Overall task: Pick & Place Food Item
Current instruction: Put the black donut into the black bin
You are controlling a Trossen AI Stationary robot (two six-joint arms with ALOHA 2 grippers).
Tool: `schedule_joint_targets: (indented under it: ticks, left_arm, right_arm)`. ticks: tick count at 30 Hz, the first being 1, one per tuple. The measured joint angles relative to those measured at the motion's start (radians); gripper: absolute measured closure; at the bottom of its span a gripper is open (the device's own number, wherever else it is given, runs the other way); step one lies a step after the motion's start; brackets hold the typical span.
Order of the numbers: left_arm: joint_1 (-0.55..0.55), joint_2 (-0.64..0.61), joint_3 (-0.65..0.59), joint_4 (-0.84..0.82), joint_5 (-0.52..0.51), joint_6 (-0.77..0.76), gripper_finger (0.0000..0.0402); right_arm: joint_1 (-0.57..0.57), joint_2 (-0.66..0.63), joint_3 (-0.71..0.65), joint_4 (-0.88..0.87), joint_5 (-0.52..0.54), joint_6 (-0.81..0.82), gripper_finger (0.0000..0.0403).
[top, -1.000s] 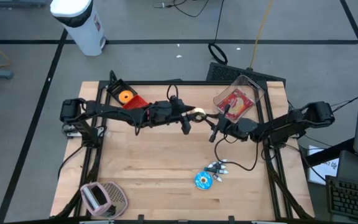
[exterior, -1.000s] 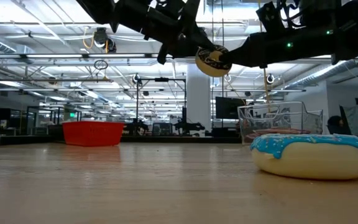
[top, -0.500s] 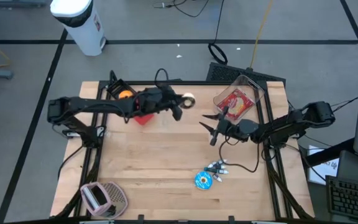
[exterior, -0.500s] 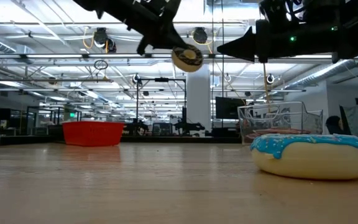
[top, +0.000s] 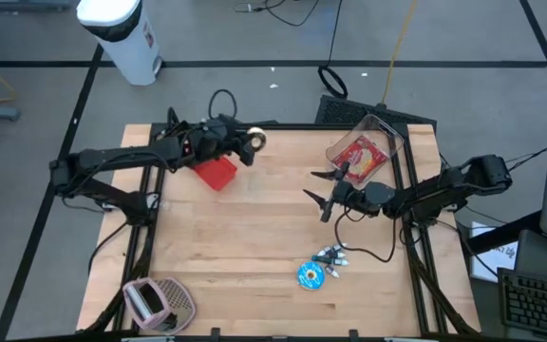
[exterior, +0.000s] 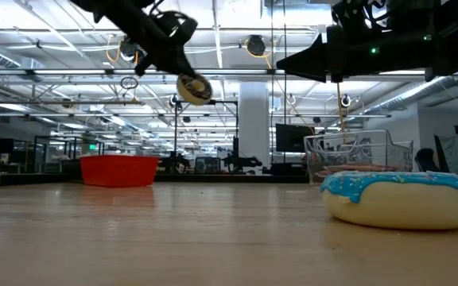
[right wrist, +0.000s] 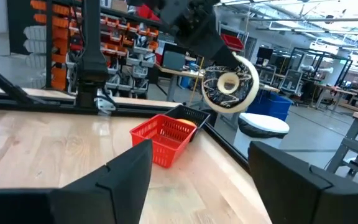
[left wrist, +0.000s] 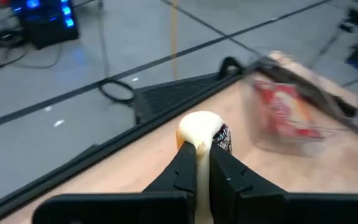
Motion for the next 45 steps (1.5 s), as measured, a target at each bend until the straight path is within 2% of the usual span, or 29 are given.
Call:
schedule_joint_targets:
  ticks: [4,10,17,21,27,32,39,45]
  left_arm:
    - [0.111,-0.062,-0.05,-0.086,0.063,-0.022,0.039]
    - [0.371,-0.132,0.046,-0.429,0.281,-0.052,0.039]
    - [0.551,-0.134,0.164,-0.689,0.322,0.065,0.039]
    - [0.62,-0.132,0.154,-0.741,0.429,0.094,0.039]
    - [0.663,-0.131,0.071,-0.723,0.432,0.109,0.0391]
    - [0.673,-0.132,0.003,-0.699,0.289,0.084,0.0385]
    - [0.666,-0.132,-0.121,-0.497,0.289,0.072,0.0376]
    - [0.648,-0.131,-0.234,-0.341,0.212,0.076,0.0373]
  right_arm:
    - [-0.002,0.0,0.0,-0.017,0.001,0.0,0.0155]
    - [-0.004,0.0,0.0,-0.012,0.0,-0.002,0.016]
    - [-0.013,0.0,0.0,-0.022,0.001,0.0,0.016]
    - [-0.013,0.0,0.0,-0.023,0.001,0.0,0.016]
    - [-0.025,0.0,0.0,-0.03,0.001,0.0,0.016]
    - [-0.025,0.0,0.0,-0.033,0.001,0.0,0.0161]
    - [-0.025,0.0,0.0,-0.033,0.001,0.0,0.0161]
    - [-0.025,0.0,0.0,-0.033,0.001,0.0,0.0161]
